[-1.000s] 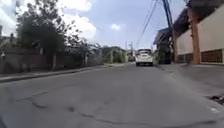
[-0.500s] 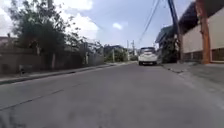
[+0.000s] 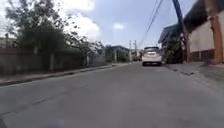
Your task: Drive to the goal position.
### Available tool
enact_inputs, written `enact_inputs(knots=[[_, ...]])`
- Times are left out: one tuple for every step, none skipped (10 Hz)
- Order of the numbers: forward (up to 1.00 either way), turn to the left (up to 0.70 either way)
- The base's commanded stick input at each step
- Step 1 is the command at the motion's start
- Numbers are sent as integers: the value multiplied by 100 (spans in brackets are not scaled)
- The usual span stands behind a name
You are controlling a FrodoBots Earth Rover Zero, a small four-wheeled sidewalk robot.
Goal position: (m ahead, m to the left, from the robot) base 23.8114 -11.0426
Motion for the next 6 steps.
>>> enact_inputs(knots=[[100,0],[100,0],[100,0],[100,0],[100,0],[100,0]])
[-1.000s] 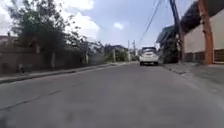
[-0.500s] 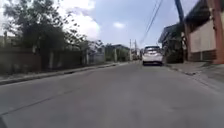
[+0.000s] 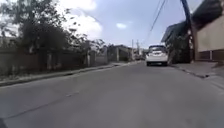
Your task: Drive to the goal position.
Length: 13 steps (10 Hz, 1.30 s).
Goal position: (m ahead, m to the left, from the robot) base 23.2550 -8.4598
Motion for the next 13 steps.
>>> enact_inputs(knots=[[100,0],[100,0],[100,-22],[100,-36],[100,-40],[100,-40],[100,-40],[100,-40],[100,-40],[100,-40],[100,-39],[100,-23],[100,-3]])
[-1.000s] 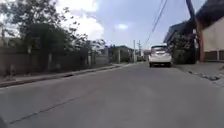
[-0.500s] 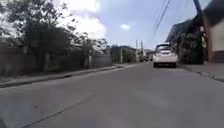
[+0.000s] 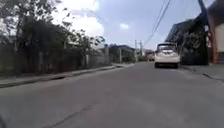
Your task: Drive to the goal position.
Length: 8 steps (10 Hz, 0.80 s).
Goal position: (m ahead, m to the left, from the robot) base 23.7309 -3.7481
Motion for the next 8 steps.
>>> enact_inputs(knots=[[100,0],[100,0],[100,0],[100,0],[100,0],[100,0],[100,0],[100,0]])
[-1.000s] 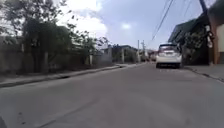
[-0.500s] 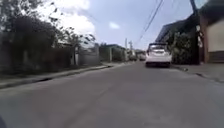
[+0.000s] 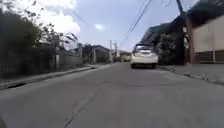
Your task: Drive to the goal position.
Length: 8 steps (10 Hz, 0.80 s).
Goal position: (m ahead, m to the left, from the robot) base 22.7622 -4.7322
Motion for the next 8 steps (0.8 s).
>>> enact_inputs(knots=[[100,0],[100,0],[100,-24],[100,-37],[100,-39],[100,-39],[100,-39],[100,-39]])
